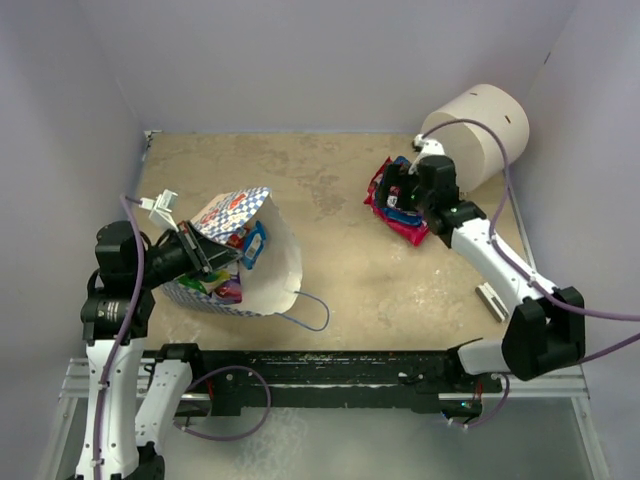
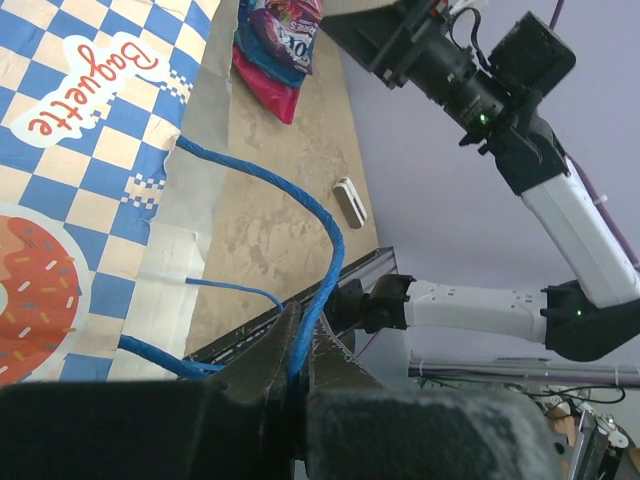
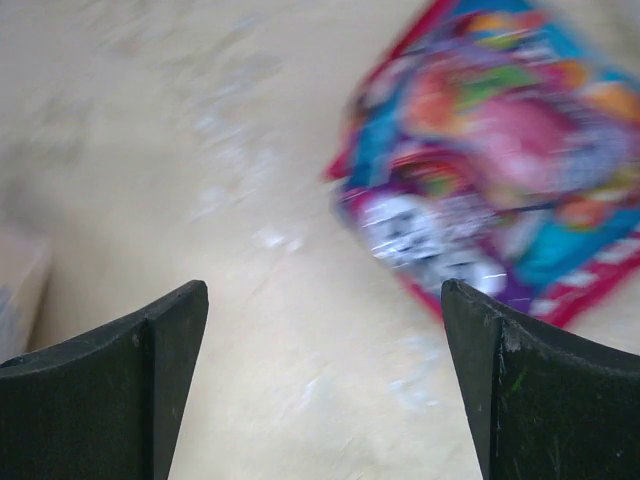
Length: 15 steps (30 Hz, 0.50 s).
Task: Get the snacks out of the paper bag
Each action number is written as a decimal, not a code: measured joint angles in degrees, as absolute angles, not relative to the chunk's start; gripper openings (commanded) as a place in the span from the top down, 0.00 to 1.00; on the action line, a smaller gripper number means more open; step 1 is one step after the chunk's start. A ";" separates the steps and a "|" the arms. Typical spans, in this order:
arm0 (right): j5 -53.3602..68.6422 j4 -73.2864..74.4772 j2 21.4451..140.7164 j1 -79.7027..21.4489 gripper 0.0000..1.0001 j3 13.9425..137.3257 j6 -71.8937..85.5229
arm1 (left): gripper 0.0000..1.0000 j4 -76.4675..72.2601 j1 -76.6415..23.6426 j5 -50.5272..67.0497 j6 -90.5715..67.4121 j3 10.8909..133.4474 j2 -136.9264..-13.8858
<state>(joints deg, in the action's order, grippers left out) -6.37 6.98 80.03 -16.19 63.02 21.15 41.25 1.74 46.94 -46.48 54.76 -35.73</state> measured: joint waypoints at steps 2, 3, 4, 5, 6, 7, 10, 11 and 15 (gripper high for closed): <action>-0.95 5.80 78.02 -19.66 0.00 60.66 20.12 | 1.00 41.23 1.74 46.61 -46.54 54.74 -36.27; 1.43 4.99 77.10 -22.13 0.00 59.35 19.90 | 1.00 41.23 1.74 46.48 -46.65 54.74 -36.40; 4.21 3.95 76.27 -24.93 0.00 57.87 19.94 | 1.00 41.15 1.74 46.39 -46.94 54.65 -36.45; 7.09 2.70 75.57 -28.01 0.01 56.29 20.29 | 1.00 41.10 1.74 46.33 -47.09 54.57 -36.45; 9.13 1.54 75.20 -30.30 0.01 55.00 20.75 | 1.00 41.01 1.74 46.26 -47.42 54.48 -36.42; 11.53 -0.05 74.91 -33.01 0.02 53.52 21.63 | 1.00 40.84 1.74 46.19 -47.55 54.50 -36.49; 17.50 -4.89 74.85 -39.59 0.04 49.52 25.52 | 1.00 39.72 1.74 45.78 -47.90 54.57 -37.06; 18.96 -6.68 74.91 -40.91 0.05 48.38 27.11 | 1.00 39.62 1.74 45.47 -47.94 54.87 -37.60; 21.10 -11.94 76.55 -43.18 0.09 46.96 32.75 | 1.00 38.98 1.74 43.09 -47.48 58.76 -42.22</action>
<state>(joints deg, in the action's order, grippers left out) 21.10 -11.94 76.55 -43.18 46.96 32.75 38.98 1.74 43.09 -47.48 58.76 -42.22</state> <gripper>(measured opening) 0.933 0.010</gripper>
